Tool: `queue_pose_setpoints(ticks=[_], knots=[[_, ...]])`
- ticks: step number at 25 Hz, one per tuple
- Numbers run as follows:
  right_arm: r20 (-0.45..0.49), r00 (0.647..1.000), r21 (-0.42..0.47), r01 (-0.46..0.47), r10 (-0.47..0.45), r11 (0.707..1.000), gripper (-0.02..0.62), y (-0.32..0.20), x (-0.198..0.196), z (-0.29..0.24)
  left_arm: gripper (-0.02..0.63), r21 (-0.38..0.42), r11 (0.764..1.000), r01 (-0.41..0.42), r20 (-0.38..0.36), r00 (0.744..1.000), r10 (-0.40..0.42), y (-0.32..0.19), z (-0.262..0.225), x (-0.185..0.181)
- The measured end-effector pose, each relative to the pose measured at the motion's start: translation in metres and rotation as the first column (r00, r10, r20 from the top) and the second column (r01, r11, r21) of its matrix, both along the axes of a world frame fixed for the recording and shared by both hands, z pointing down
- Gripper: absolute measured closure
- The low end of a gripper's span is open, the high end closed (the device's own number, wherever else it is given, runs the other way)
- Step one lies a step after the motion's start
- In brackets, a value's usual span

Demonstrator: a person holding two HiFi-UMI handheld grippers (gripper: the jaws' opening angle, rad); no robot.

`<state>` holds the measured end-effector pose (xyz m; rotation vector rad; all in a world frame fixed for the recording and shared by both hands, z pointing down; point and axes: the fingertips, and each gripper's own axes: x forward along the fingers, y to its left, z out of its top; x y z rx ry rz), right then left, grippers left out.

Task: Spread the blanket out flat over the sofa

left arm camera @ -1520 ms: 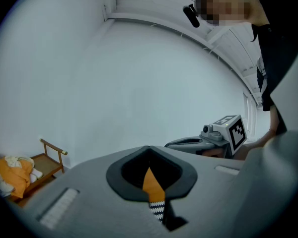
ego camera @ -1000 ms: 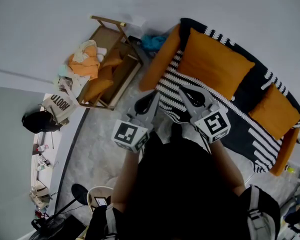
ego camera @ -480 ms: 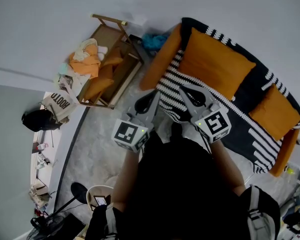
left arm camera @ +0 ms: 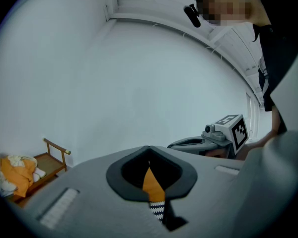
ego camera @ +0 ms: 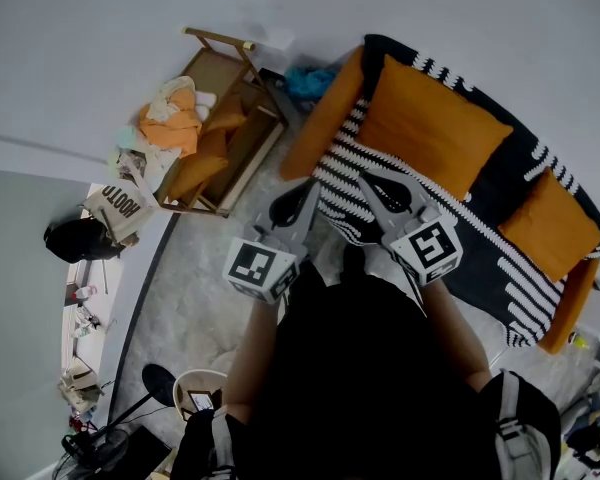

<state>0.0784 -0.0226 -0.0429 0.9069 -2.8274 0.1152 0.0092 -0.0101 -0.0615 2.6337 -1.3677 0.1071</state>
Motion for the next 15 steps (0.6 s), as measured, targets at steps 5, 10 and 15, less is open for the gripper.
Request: queue_pose_setpoints(ticks=[5,10,15], knots=[[-0.004,1.0,0.0,0.002,-0.002,1.0,0.592,-0.0026,-0.0013,-0.0007,0.595,-0.008,1.0,0.002,0.0,1.0,-0.002,-0.0022,0.0008,-0.001],[-0.008,1.0,0.0,0.001,-0.001,1.0,0.592,-0.0047,-0.0012,0.0005,0.595,-0.009,1.0,0.0,-0.007,1.0,0.0,-0.0037,0.0016,-0.0004],[-0.014,1.0,0.004,-0.002,0.002,1.0,0.592,-0.0031,-0.0006,0.001,0.595,-0.01,1.0,0.0,-0.006,1.0,0.0,-0.0022,0.0021,-0.0004]])
